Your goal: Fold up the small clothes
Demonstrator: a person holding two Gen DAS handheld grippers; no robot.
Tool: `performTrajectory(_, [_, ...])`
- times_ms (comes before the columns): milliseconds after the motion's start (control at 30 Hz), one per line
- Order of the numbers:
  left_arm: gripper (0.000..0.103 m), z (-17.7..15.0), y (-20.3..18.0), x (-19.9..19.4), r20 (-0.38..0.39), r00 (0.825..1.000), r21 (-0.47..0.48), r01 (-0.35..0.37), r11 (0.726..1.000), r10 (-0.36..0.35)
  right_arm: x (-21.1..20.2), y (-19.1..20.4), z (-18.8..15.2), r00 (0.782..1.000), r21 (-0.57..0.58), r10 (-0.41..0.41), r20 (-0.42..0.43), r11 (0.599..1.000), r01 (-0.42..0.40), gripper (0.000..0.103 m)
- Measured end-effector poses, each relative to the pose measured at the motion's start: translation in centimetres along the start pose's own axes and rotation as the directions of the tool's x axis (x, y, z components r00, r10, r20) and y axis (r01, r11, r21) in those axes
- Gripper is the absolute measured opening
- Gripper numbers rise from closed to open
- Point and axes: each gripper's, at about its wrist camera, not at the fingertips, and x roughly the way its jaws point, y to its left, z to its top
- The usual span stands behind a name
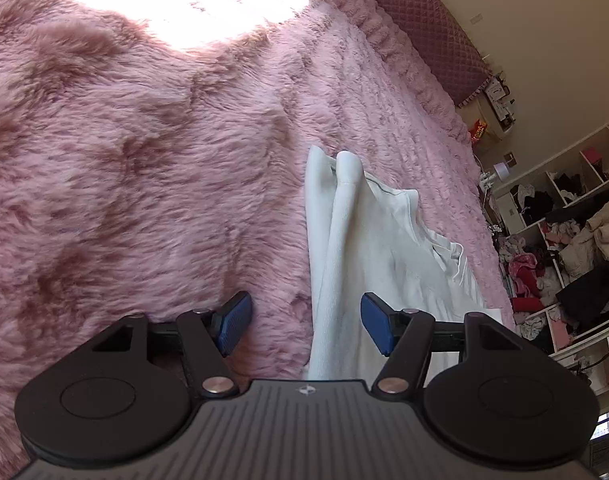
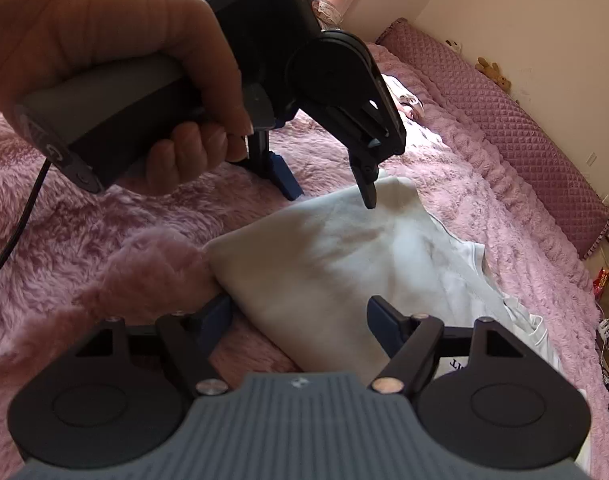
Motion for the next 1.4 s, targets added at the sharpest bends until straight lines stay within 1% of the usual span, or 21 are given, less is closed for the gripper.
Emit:
performTrajectory(133, [0.076,2.3,0.0,2.5,-0.025,0.998,-0.014,0.063,0.998,-0.063,1.2,1.6,0.8,0.997,-0.085,-0.051,0.061,0.995,0.056,0.071])
performTrajectory(200, [0.076,3.2,-0.2,3.5,-0.035,0.996,-0.023,0.083,0.996,-0.083,1.7,2.2,1.1,0.993,-0.115,-0.076,0.09,0.99,0.086,0.071])
performTrajectory(333, [0.078,4.7,-0.3,5.7,-0.034,0.991,-0.068,0.124,0.99,-0.126,2.5,2.8,1.6,0.987,-0.131,-0.105,0.121,0.984,0.12,0.071])
performTrajectory(433, [0.079,5.2,-0.3,6.9,-0.026,0.989,-0.097,0.144,0.985,-0.147,2.9,2.8,1.8,0.985,-0.13,-0.112,0.128,0.983,0.129,0.071])
performTrajectory(533, [0.082,5.3,-0.1,7.5,-0.019,0.988,-0.121,0.152,0.981,-0.156,3.1,2.6,1.9,0.985,-0.131,-0.112,0.128,0.983,0.129,0.071])
performTrajectory(633, [0.082,5.6,0.1,7.9,-0.011,0.988,-0.14,0.153,0.978,-0.156,3.3,2.2,1.9,0.986,-0.127,-0.105,0.126,0.984,0.121,0.071])
performTrajectory(667, [0.079,5.7,0.0,7.9,-0.014,0.988,-0.136,0.149,0.979,-0.153,3.3,2.2,1.9,0.987,-0.126,-0.102,0.127,0.985,0.118,0.068])
performTrajectory(700, [0.073,5.8,-0.2,7.9,-0.021,0.989,-0.122,0.142,0.982,-0.146,3.3,2.1,1.9,0.987,-0.125,-0.098,0.129,0.986,0.114,0.063])
performTrajectory(733, [0.063,5.9,-0.3,7.9,-0.025,0.991,-0.107,0.131,0.986,-0.134,3.3,2.1,2.2,0.988,-0.121,-0.084,0.128,0.988,0.1,0.047])
performTrajectory(767, [0.058,5.9,-0.3,7.8,-0.026,0.992,-0.105,0.123,0.987,-0.126,3.4,2.1,2.2,0.991,-0.118,-0.064,0.121,0.99,0.078,0.028])
performTrajectory(800, [0.054,5.9,-0.2,7.6,-0.023,0.992,-0.113,0.122,0.986,-0.126,3.4,2.1,2.2,0.993,-0.115,-0.043,0.108,0.992,0.056,0.02])
performTrajectory(833, [0.045,5.9,0.0,7.6,-0.013,0.991,-0.133,0.129,0.983,-0.132,3.4,2.1,2.3,0.994,-0.113,-0.04,0.1,0.992,0.051,0.009])
performTrajectory(867, [0.039,5.9,0.2,7.4,-0.004,0.991,-0.146,0.133,0.98,-0.136,3.5,2.2,2.5,0.994,-0.108,-0.041,0.099,0.993,0.052,0.006])
performTrajectory(900, [0.026,5.8,0.4,7.3,0.005,0.991,-0.158,0.136,0.978,-0.137,3.4,2.0,2.5,0.994,-0.099,-0.039,0.101,0.994,0.049,0.006])
performTrajectory(933, [0.021,5.7,0.4,7.1,0.014,0.99,-0.162,0.14,0.977,-0.139,3.3,1.6,2.6,0.995,-0.081,-0.033,0.098,0.996,0.041,0.005])
performTrajectory(1033, [0.018,5.6,-0.4,6.5,0.041,0.989,-0.147,0.146,0.978,-0.141,2.8,0.5,3.0,0.995,-0.028,-0.019,0.094,0.999,0.022,0.004])
performTrajectory(1167, [0.017,5.7,-2.3,5.8,0.075,0.983,-0.168,0.179,0.969,-0.168,1.5,-1.6,3.5,0.994,0.059,-0.021,0.108,0.998,0.014,0.004])
performTrajectory(1267, [0.016,5.9,-4.1,5.6,0.088,0.978,-0.16,0.204,0.966,-0.192,0.1,-3.8,3.3,0.994,0.162,-0.035,0.108,0.987,0.017,0.004])
performTrajectory(1300, [0.016,5.9,-4.7,5.6,0.088,0.974,-0.164,0.22,0.962,-0.208,-0.4,-4.5,3.2,0.993,0.191,-0.044,0.109,0.981,0.022,0.004])
performTrajectory(1333, [0.016,5.8,-5.4,5.8,0.088,0.969,-0.182,0.246,0.952,-0.233,-1.0,-5.4,3.1,0.992,0.222,-0.058,0.112,0.974,0.032,0.003])
performTrajectory(1400, [0.016,5.7,-6.5,6.0,0.091,0.961,-0.222,0.276,0.935,-0.262,-2.0,-7.1,2.6,0.99,0.271,-0.082,0.118,0.961,0.047,0.003])
